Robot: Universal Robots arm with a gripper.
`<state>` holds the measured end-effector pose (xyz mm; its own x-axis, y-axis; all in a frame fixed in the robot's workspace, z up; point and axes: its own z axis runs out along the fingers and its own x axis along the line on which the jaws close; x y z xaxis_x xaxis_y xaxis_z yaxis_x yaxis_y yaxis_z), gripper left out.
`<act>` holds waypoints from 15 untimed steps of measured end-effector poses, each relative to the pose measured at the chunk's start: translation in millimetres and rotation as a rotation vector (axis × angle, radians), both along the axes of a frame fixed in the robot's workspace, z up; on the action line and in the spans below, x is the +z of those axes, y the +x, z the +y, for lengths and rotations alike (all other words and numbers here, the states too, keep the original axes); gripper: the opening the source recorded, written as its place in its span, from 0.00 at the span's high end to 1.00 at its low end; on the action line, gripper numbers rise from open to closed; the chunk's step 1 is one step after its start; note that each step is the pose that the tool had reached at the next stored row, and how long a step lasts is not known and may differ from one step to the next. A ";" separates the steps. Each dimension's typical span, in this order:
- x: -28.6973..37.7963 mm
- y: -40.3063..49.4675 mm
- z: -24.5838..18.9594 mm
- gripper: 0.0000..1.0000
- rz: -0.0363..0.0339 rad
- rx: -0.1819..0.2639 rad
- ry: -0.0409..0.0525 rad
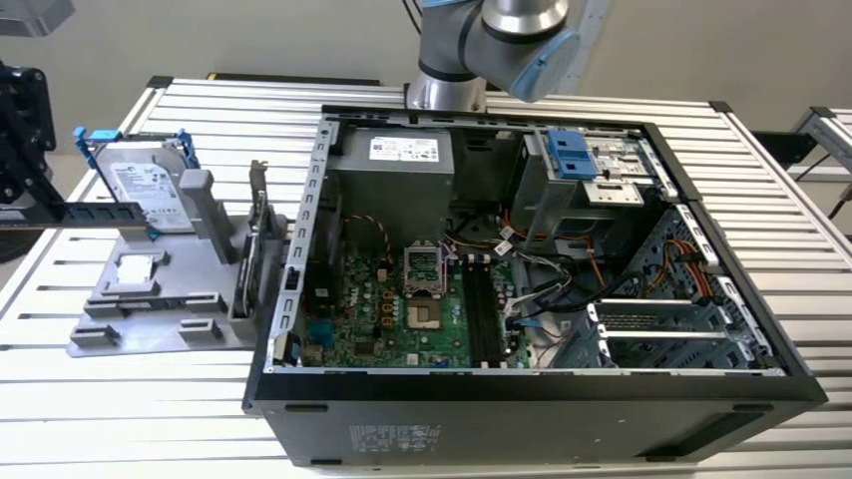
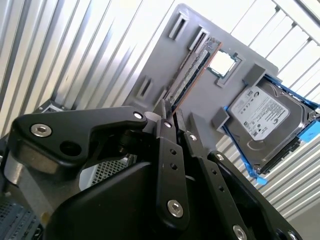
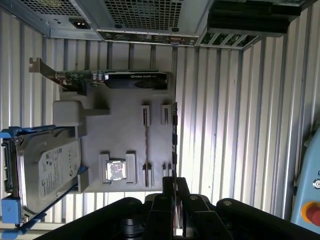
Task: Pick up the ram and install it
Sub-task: 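Pick up the ram and move it above insertion slot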
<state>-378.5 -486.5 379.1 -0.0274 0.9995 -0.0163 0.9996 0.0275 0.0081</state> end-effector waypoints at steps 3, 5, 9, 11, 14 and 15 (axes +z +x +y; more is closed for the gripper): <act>0.0 1.0 0.1 1.00 0.0001 0.000 -0.0003; 0.1 3.4 0.2 1.00 0.0001 0.000 -0.0004; 0.0 12.3 0.3 1.00 0.0001 0.000 -0.0004; 0.0 16.5 0.3 1.00 0.0001 0.000 -0.0004; 0.0 21.8 0.3 1.00 0.0000 0.000 -0.0003; 0.0 23.4 0.3 1.00 0.0001 0.000 -0.0004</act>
<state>-355.0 -486.2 379.2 -0.0273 0.9995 -0.0167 0.9996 0.0274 0.0080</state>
